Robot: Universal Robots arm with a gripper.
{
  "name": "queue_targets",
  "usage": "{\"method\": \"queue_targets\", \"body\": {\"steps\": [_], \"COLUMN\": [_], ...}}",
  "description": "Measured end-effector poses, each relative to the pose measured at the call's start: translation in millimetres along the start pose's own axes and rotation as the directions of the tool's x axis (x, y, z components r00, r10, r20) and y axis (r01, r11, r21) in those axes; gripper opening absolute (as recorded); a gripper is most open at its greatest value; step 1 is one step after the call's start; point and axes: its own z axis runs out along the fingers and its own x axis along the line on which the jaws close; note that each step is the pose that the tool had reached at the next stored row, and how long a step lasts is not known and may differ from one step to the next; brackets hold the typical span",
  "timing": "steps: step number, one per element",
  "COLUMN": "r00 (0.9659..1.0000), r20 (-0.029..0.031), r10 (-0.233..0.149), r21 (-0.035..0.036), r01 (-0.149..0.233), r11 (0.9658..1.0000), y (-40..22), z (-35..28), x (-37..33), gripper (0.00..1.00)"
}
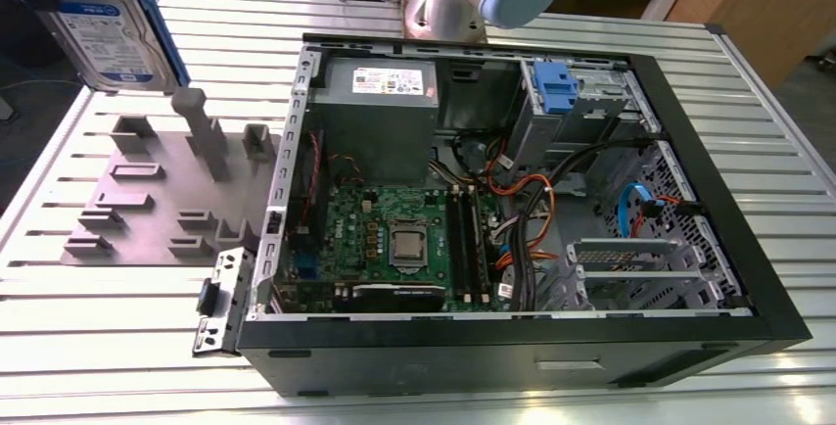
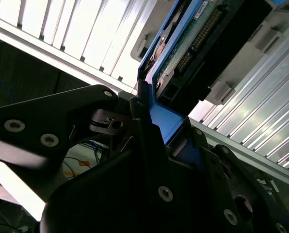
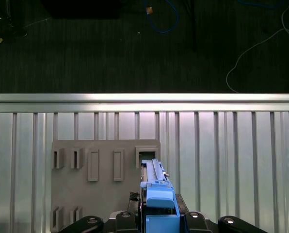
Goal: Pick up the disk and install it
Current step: 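Pick up the disk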
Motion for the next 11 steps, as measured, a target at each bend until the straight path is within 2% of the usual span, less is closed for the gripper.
{"method": "queue_targets", "body": {"steps": [11], "r00": [1.0], "r20": [0.0], "r10": [0.0], "r21": [0.0], "r01": [0.0], "r11": [1.0], "y": [0.1], "z": [-2.5], "x": [-0.1], "gripper": [0.36]}}
